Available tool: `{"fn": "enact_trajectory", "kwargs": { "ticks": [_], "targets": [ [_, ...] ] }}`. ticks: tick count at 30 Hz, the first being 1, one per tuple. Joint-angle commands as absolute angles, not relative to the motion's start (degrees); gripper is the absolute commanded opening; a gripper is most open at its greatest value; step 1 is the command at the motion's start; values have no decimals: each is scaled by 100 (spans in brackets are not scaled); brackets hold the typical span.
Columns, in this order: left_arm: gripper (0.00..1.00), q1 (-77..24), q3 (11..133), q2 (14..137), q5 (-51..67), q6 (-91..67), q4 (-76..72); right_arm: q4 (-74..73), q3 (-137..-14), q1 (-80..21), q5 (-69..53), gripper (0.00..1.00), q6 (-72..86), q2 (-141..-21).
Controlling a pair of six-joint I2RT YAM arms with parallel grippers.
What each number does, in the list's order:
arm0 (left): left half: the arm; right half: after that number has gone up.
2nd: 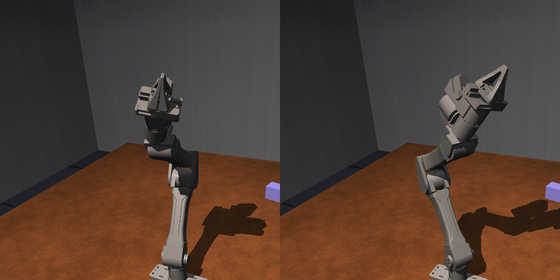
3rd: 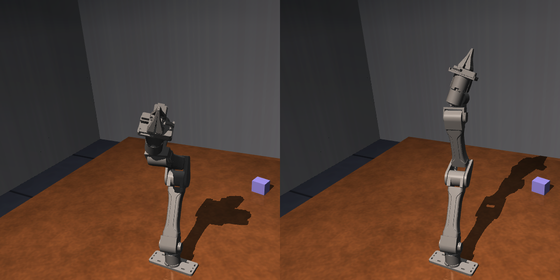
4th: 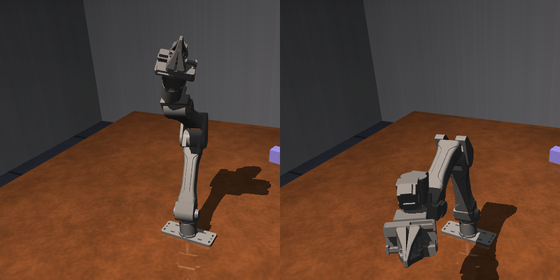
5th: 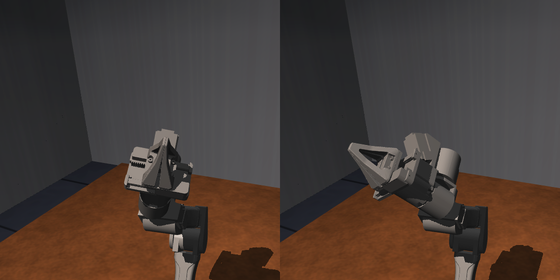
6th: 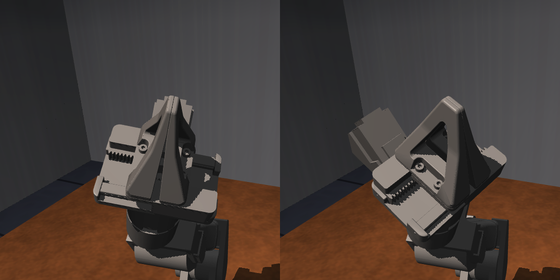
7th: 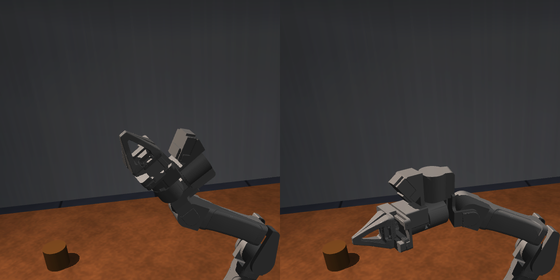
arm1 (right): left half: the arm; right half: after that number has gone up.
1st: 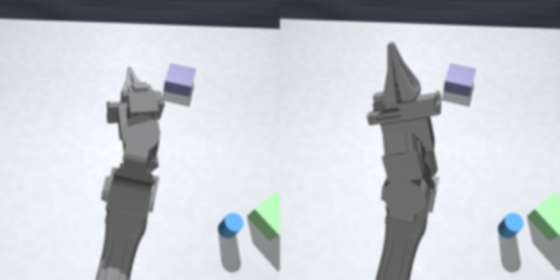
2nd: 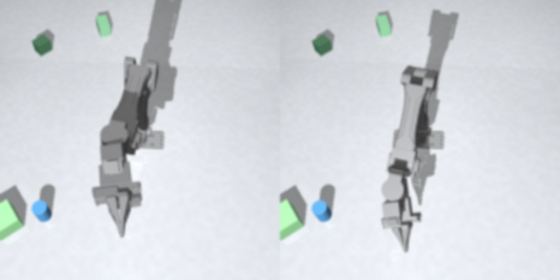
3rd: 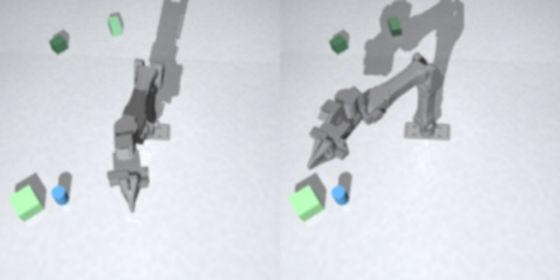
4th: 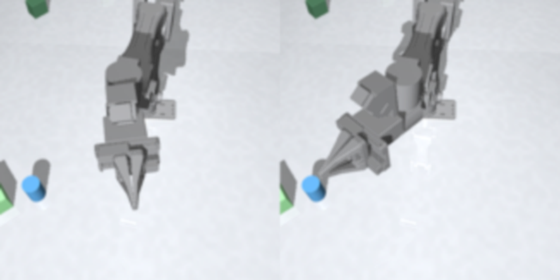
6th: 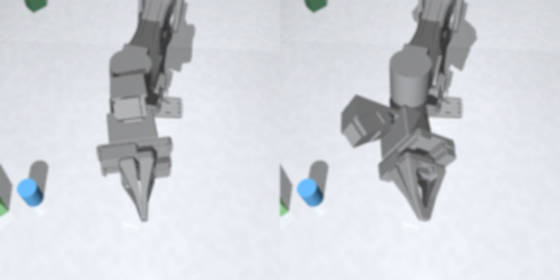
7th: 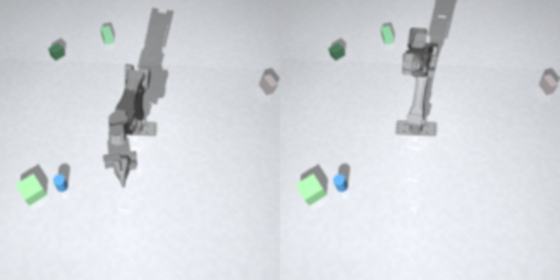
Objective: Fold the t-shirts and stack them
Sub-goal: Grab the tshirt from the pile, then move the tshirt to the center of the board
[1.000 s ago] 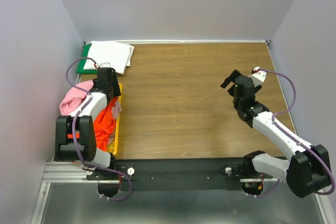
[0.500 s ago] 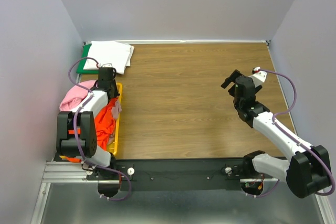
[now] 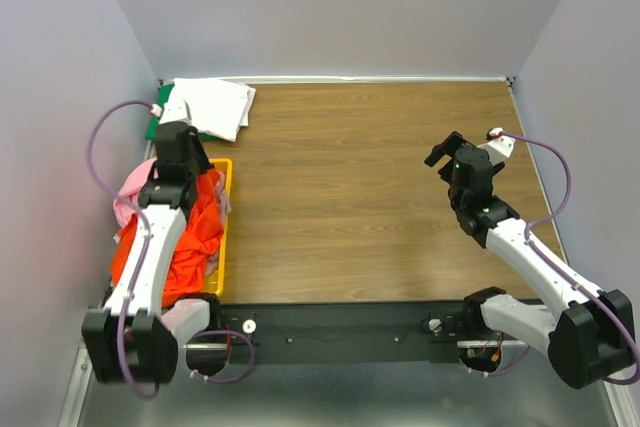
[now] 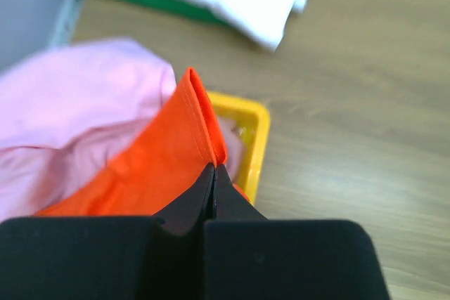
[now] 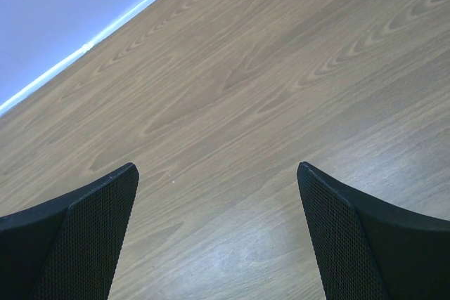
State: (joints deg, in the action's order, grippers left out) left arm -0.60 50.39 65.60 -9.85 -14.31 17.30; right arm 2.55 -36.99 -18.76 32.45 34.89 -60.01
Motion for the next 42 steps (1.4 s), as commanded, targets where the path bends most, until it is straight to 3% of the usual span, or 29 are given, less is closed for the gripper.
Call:
{"fn": "enact_trajectory", "kwargs": {
  "ticks": [1,4,10,17,23,30,34,39,40,41,42],
  "targets": [
    [0,-44,5641,5382,-1169,-1714,2126,308,-3691,-1828,3305,100,3401,-6055],
    [0,-53,6221,5072,-1090,-1784,2381,316,-3726,-1828,3261,100,3384,-6100],
    [0,-44,7671,4957,156,-1784,2373,316,-3832,-1828,3182,100,3349,-5994],
    [0,-53,10278,5816,1772,-1880,1891,308,-3867,-1819,3182,100,3243,-5731],
    [0,-157,11870,6914,3145,-3040,423,255,-3885,-1828,3260,100,3120,-5520],
    [0,-2009,13138,8251,2988,-3286,-744,132,-3973,-1828,3524,100,2962,-5081],
    [0,-2531,13658,9270,2979,-3375,-1036,18,-4008,-1828,3595,100,2944,-4922],
    [0,-2646,13413,10694,3121,-3560,-1405,-228,-3973,-1819,3647,100,2979,-4737],
    [2,-2637,13325,10896,3051,-3507,-1415,-246,-3973,-1828,3656,100,2979,-4720],
    [12,-2585,13342,11368,2763,-3263,-1363,-307,-3964,-1819,3648,100,2997,-4702],
    [28,-2549,13403,11625,2507,-3148,-1240,-351,-3964,-1828,3613,100,3014,-4693]
  ]
}}
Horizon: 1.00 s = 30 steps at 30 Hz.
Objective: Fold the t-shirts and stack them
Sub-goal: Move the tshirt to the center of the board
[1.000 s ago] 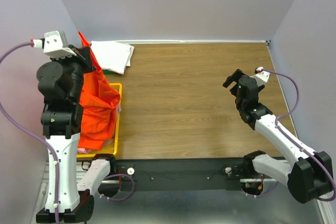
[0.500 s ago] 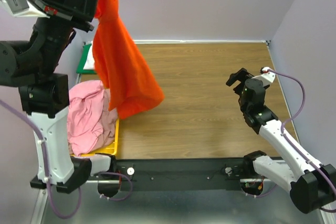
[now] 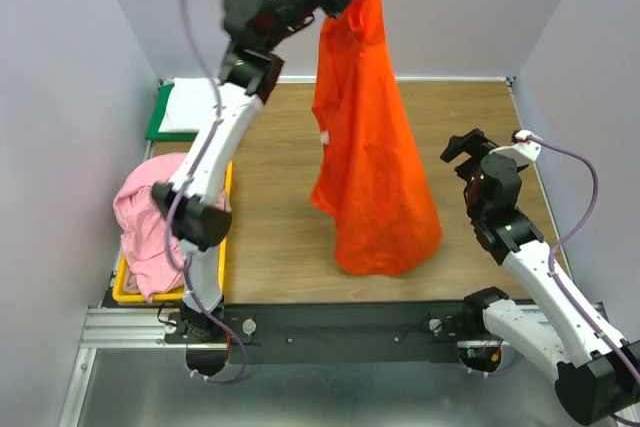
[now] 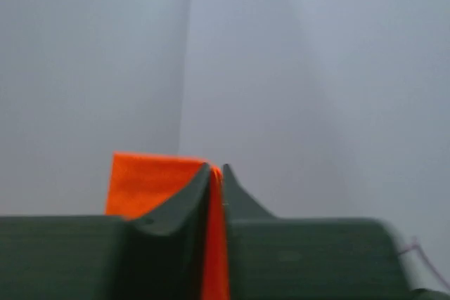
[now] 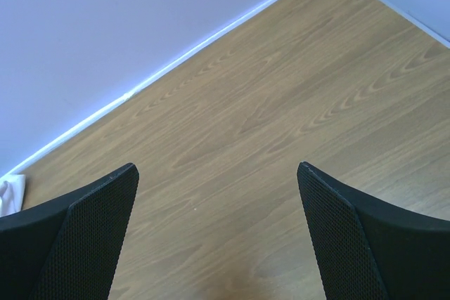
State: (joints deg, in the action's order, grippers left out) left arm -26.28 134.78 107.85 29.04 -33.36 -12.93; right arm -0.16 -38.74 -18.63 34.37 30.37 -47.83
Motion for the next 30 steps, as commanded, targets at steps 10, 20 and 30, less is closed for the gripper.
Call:
{"fn": "enact_trajectory", "kwargs": {
  "ticks": [10,20,30],
  "targets": [
    [89,-2522,11869,11903,793,-2260,-167,-765,-3736,-1828,3393,100,3120,-4843],
    [79,-3514,7069,9450,-378,-2241,-220,-782,-3884,-1811,2638,100,3331,-6125],
    [63,-4157,5292,9159,-396,-2654,123,-782,-4078,-1819,2320,100,3296,-6785]
  ]
}}
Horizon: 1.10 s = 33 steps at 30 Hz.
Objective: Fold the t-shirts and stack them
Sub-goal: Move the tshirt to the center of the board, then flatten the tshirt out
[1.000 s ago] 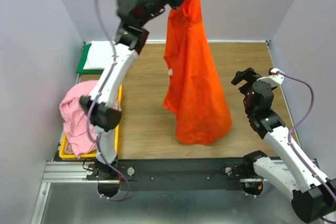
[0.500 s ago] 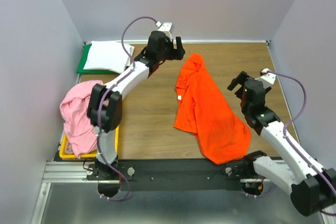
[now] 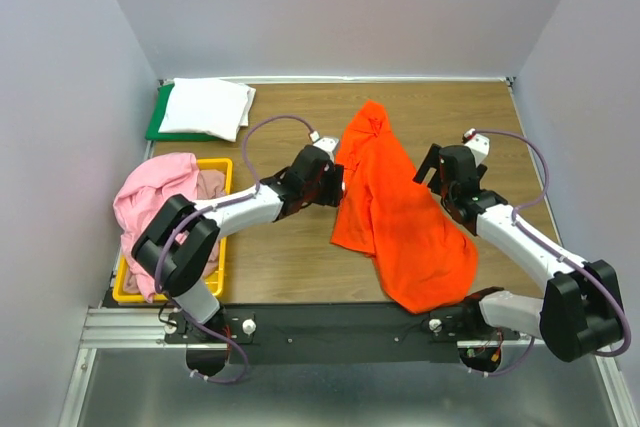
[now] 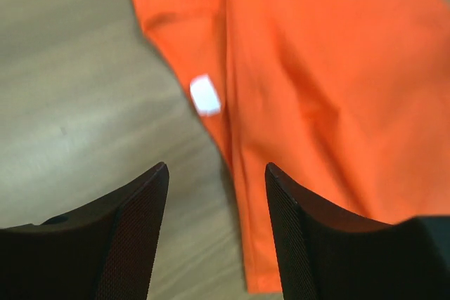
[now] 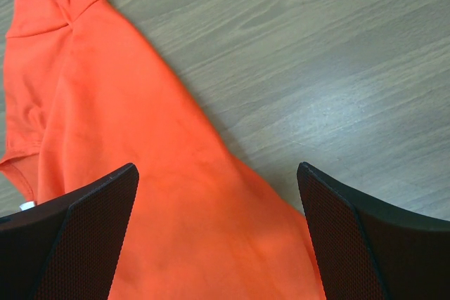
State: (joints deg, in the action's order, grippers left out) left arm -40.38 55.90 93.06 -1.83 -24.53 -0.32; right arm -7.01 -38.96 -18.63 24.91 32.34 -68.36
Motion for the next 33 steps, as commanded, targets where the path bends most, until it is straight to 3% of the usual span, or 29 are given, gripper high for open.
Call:
{"fn": "enact_trajectory", "kwargs": {
  "ticks": [1,17,28,31,33],
  "targets": [
    [62,-4157,5213,9123,-361,-2672,149,-782,-4069,-1819,2312,100,3296,-6785],
    [59,-4790,4562,8684,202,-2865,448,-782,-4043,-1811,2162,100,3437,-7128],
    [59,-5097,4447,8982,-281,-3129,545,-782,-3947,-1819,2109,100,3463,-6988],
    [47,-5150,4509,9105,-553,-3173,658,-782,-3894,-1819,2109,100,3472,-6944],
    [46,-5238,4570,9202,-728,-3173,729,-782,-3876,-1819,2101,100,3472,-6891]
  ]
}}
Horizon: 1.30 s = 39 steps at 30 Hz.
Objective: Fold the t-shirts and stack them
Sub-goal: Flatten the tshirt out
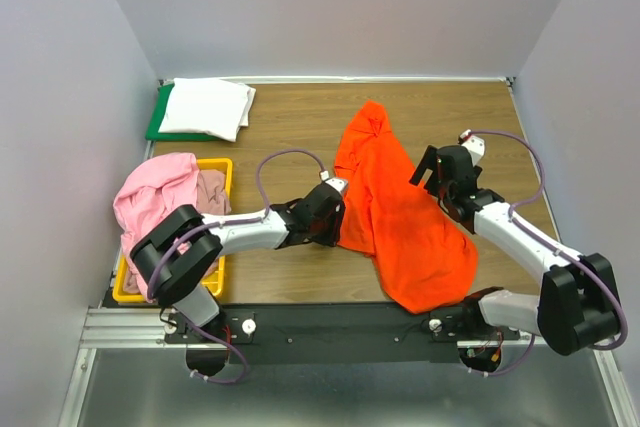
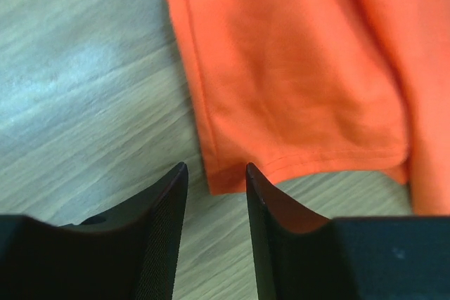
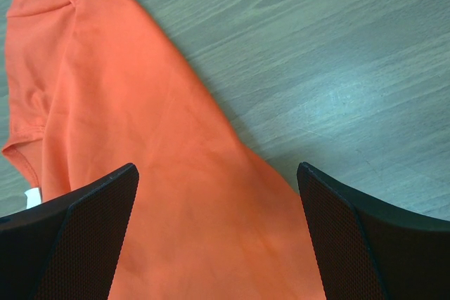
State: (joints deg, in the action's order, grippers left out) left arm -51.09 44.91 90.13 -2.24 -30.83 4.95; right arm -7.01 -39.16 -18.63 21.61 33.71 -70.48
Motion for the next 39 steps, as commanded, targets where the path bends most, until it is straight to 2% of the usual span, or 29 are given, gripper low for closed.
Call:
{"fn": "enact_trajectory", "kwargs": {
  "ticks": [1,5,7,8,9,10,11,14,21,25,27,29,32,36,39],
  "targets": [
    [46,-5247,4588,9237,-756,-3182,747,-782,-3850,-1811,2118,100,3472,-6865],
    [44,-5361,4676,9430,-756,-3225,721,-791,-3832,-1819,2118,100,3472,-6855],
    [36,-5449,4720,9544,-782,-3260,703,-791,-3823,-1811,2118,100,3472,-6829],
    [31,-5467,4728,9580,-791,-3269,694,-791,-3806,-1811,2118,100,3472,-6829],
    [15,-5484,4711,9641,-800,-3287,625,-791,-3797,-1819,2118,100,3472,-6803],
    [5,-5502,4694,9659,-791,-3331,581,-791,-3788,-1811,2127,100,3472,-6785],
    [0,-5502,4676,9650,-791,-3348,519,-791,-3788,-1819,2136,100,3463,-6768],
    [0,-5397,4824,9414,-992,-3156,474,-791,-3806,-1819,2127,100,3410,-6698],
    [0,-4222,7088,8659,-933,-1901,993,-800,-3911,-1819,1960,100,3086,-6636],
    [0,-3422,8021,8499,-546,-1275,1387,-817,-4016,-1819,1286,99,2962,-6688],
    [0,-2965,8260,8517,-248,-1082,1625,-835,-4034,-1828,864,95,2997,-6741],
    [0,-2699,8288,8543,295,-976,1722,-861,-4034,-1915,599,93,3049,-6750],
    [0,-2400,8070,8508,325,-844,1662,-870,-3982,-2196,378,92,3076,-6698],
    [0,-2154,7497,8419,929,-967,1134,-931,-3973,-3091,562,92,3242,-6855],
    [0,-1969,7453,8455,870,-984,1134,-941,-3946,-3601,685,92,3514,-7100]
  ]
}}
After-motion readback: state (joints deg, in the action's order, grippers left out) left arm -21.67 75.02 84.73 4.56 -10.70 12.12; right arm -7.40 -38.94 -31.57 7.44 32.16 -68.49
